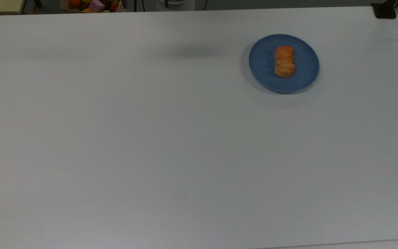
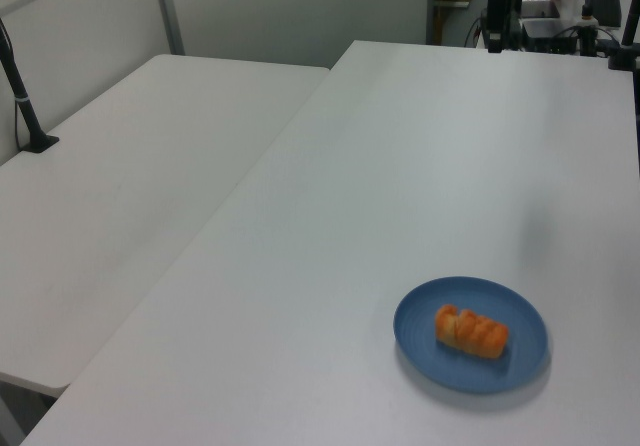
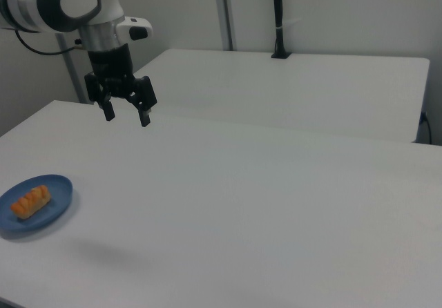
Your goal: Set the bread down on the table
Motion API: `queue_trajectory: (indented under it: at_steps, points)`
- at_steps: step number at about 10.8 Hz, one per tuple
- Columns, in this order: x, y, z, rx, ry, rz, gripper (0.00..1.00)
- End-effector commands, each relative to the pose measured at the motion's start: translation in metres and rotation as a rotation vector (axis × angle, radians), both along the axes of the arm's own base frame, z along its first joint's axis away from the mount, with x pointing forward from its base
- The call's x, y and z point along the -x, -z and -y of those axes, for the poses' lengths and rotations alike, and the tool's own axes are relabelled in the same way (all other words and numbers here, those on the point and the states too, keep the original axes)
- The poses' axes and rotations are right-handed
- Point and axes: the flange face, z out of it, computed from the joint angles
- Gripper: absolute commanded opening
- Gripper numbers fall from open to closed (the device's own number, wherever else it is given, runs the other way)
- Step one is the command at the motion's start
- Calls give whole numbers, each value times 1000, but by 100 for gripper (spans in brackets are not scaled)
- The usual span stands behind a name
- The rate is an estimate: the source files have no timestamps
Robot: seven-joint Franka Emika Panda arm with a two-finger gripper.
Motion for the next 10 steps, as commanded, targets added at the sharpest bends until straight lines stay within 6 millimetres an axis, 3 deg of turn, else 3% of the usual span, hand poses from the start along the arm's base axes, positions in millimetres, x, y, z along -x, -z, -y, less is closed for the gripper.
queue_trajectory:
  at_steps: [1, 6, 8, 10]
  points:
    - [3, -1, 1, 5, -13, -1, 100]
    - [-1, 8, -4, 10, -24, -18, 100]
    - [-2, 7, -15, -8, -30, 1, 100]
    - [2, 5, -69, -19, 35, 25, 100]
